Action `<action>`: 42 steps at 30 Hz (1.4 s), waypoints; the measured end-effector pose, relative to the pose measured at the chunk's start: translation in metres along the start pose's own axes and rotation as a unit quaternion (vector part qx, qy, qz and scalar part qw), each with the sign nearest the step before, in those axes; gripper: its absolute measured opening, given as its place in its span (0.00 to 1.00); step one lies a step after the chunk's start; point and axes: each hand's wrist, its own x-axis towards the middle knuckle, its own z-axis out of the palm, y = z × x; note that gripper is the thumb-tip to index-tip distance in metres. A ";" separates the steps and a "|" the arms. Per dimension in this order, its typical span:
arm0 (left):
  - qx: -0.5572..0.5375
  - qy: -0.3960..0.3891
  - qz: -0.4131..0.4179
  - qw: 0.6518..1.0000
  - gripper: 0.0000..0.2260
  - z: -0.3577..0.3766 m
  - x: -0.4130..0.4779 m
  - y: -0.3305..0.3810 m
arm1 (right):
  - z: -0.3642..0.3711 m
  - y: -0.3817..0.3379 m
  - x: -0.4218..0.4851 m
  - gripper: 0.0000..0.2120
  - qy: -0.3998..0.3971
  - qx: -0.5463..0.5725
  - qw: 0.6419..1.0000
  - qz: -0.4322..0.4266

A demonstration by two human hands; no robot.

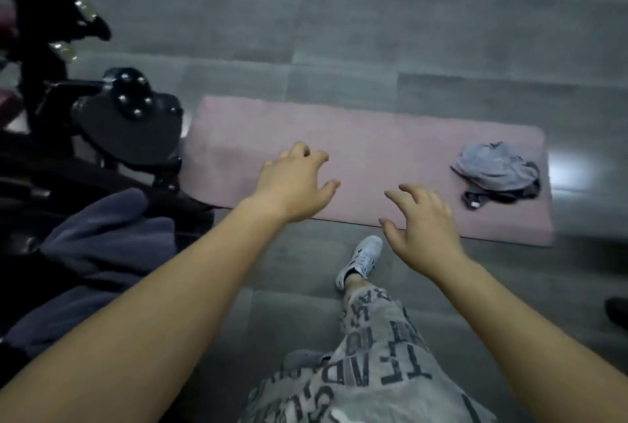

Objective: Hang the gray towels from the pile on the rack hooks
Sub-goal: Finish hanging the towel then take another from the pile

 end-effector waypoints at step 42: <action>0.365 -0.291 0.716 0.519 0.24 0.104 0.877 0.600 | -0.027 0.439 0.560 0.30 0.277 0.269 0.473 0.792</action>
